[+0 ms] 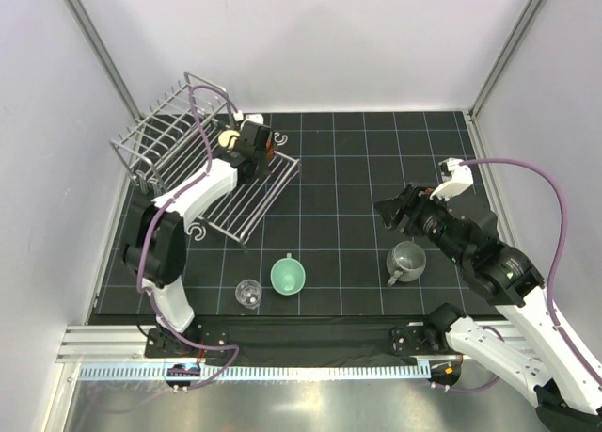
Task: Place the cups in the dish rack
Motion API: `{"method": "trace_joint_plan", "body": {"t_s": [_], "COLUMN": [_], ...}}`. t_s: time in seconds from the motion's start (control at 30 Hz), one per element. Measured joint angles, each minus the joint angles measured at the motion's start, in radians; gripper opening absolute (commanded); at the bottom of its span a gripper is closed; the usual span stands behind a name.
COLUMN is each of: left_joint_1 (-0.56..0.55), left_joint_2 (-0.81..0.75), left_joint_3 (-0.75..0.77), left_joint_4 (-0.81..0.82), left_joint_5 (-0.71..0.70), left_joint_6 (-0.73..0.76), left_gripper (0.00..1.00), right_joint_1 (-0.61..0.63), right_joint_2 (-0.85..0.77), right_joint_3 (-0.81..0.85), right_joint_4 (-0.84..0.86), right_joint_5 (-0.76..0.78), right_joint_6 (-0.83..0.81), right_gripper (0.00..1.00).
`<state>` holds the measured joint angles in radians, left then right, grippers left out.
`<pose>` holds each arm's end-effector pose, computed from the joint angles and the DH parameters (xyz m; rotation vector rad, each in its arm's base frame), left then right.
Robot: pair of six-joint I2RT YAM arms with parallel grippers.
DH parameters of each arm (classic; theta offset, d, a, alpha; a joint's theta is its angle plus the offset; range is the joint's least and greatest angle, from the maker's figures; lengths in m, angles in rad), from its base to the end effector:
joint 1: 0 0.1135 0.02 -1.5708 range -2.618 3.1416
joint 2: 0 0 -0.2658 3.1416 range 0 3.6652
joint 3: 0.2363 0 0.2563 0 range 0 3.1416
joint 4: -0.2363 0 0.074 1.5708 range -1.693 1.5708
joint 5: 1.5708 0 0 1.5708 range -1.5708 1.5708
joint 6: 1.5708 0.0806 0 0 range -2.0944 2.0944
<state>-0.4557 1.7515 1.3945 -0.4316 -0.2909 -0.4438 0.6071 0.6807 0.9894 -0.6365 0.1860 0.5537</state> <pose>0.3952 -0.1679 0.2368 -0.1261 2.3171 -0.1097 0.1544 0.0891 0.3643 0.0776 1.9384 0.6092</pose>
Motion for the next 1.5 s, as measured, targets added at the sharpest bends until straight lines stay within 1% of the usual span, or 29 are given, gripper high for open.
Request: {"method": "trace_joint_plan", "body": {"t_s": [0.17, 0.37, 0.63, 1.1, 1.13, 1.17, 1.2, 1.27, 1.3, 1.4, 1.5], "left_joint_1": [0.006, 0.027, 0.087, 0.137, 0.138, 0.138, 0.138, 0.138, 0.138, 0.138, 0.138], "left_joint_2": [0.114, 0.179, 0.243, 0.297, 0.299, 0.3, 0.301, 0.304, 0.304, 0.304, 0.304], "left_joint_3": [0.057, 0.066, 0.124, 0.177, 0.18, 0.183, 0.185, 0.19, 0.192, 0.195, 0.195], "left_joint_4": [-0.008, -0.025, -0.029, -0.022, -0.022, -0.023, -0.024, -0.027, -0.027, -0.023, -0.024], "left_joint_5": [-0.033, -0.069, -0.068, -0.031, -0.027, -0.023, -0.02, -0.016, -0.014, -0.011, -0.005], "left_joint_6": [0.007, 0.011, 0.031, 0.033, 0.033, 0.032, 0.032, 0.03, 0.029, 0.023, 0.02], "left_gripper": [0.0, 0.0, 0.0, 0.0, 0.03, 0.09, 0.26, 0.37, 0.48, 0.56, 0.59], "right_joint_1": [0.0, 0.0, 0.0, 0.0, 0.0, 0.0, 0.0, 0.0, 0.0, 0.0, 0.0], "right_joint_2": [0.0, 0.0, 0.002, 0.048, 0.048, 0.048, 0.048, 0.048, 0.049, 0.052, 0.052], "right_joint_3": [0.0, 0.0, -0.003, -0.041, -0.043, -0.043, -0.043, -0.043, -0.043, -0.043, -0.043], "right_joint_4": [-0.002, -0.016, -0.016, 0.009, 0.008, 0.009, 0.009, 0.009, 0.009, 0.008, 0.007], "right_joint_5": [0.006, 0.019, 0.022, 0.013, 0.012, 0.01, 0.01, 0.009, 0.009, 0.008, 0.002], "right_joint_6": [-0.011, -0.027, -0.03, -0.029, -0.029, -0.029, -0.029, -0.029, -0.029, -0.028, -0.027], "right_gripper": [0.72, 0.72, 0.71, 0.72, 0.72, 0.72, 0.72, 0.72, 0.72, 0.72, 0.72]}}
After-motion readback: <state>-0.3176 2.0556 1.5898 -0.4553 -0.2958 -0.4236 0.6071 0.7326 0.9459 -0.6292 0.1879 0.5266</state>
